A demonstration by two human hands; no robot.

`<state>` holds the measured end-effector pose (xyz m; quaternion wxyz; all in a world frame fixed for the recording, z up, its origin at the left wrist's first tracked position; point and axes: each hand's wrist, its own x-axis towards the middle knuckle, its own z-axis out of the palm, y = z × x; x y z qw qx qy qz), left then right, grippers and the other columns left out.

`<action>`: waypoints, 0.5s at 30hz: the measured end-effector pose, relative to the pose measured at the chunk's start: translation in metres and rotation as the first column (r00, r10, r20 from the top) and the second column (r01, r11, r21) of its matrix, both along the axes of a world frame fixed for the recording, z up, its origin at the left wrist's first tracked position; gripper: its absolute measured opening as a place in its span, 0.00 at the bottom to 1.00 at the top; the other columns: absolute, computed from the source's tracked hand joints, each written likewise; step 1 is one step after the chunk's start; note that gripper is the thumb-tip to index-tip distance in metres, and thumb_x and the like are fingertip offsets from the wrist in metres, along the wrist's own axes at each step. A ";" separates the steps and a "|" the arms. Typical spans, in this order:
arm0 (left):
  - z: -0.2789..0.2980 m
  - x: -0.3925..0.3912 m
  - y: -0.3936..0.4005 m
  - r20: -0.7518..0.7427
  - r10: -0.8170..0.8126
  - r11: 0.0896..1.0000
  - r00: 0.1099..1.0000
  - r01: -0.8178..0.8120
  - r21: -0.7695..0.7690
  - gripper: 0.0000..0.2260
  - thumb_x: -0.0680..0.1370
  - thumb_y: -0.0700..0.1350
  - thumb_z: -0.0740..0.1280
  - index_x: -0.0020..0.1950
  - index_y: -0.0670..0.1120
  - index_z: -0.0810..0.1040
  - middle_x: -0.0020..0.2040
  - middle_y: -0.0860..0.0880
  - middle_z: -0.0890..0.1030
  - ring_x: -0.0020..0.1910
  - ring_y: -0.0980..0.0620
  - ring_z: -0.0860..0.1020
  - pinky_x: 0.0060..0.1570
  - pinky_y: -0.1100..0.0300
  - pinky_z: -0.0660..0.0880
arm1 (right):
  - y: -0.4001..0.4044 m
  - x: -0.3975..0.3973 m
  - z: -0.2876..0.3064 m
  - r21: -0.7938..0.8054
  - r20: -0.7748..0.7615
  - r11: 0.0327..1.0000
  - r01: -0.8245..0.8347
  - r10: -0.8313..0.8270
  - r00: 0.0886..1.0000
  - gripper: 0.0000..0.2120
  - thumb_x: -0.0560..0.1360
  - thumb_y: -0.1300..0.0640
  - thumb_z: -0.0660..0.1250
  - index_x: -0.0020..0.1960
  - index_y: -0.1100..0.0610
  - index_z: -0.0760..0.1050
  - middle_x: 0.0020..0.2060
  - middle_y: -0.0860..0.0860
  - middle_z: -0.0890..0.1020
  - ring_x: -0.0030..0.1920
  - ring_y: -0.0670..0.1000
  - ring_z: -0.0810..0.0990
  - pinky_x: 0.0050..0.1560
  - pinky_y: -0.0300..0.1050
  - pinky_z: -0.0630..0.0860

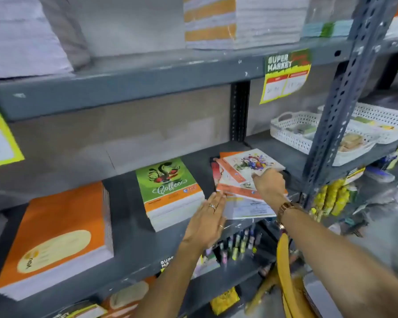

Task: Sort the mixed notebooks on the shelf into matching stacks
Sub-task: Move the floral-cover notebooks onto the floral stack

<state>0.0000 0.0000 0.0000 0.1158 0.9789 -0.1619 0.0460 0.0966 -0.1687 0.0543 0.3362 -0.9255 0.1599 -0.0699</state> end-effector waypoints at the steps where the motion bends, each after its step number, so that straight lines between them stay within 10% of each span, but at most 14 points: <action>1: -0.004 0.004 -0.002 -0.038 -0.001 1.000 0.999 0.002 0.009 0.25 0.82 0.49 0.48 0.77 0.44 0.47 0.79 0.48 0.48 0.78 0.51 0.45 0.76 0.57 0.46 | 0.002 0.006 0.000 0.038 -0.017 0.999 0.012 -0.012 1.000 0.22 0.75 0.50 0.67 0.53 0.71 0.75 0.51 0.66 0.82 0.52 0.64 0.80 0.47 0.50 0.77; 8: -0.023 0.010 -0.002 -0.133 -0.048 0.997 0.990 0.056 0.058 0.29 0.81 0.55 0.50 0.77 0.47 0.42 0.79 0.48 0.46 0.78 0.50 0.45 0.76 0.55 0.44 | 0.017 0.041 -0.001 -0.029 -0.166 0.995 -0.094 0.088 0.982 0.23 0.74 0.39 0.61 0.40 0.61 0.74 0.45 0.58 0.83 0.47 0.58 0.81 0.46 0.47 0.77; 15: -0.030 0.008 -0.003 -0.062 -0.059 0.996 0.996 0.063 0.067 0.32 0.80 0.59 0.50 0.77 0.47 0.41 0.79 0.48 0.45 0.78 0.52 0.46 0.76 0.57 0.41 | 0.030 0.053 0.005 -0.325 -0.360 0.933 -0.157 0.031 0.932 0.23 0.75 0.39 0.56 0.50 0.58 0.75 0.43 0.54 0.78 0.54 0.55 0.78 0.53 0.44 0.70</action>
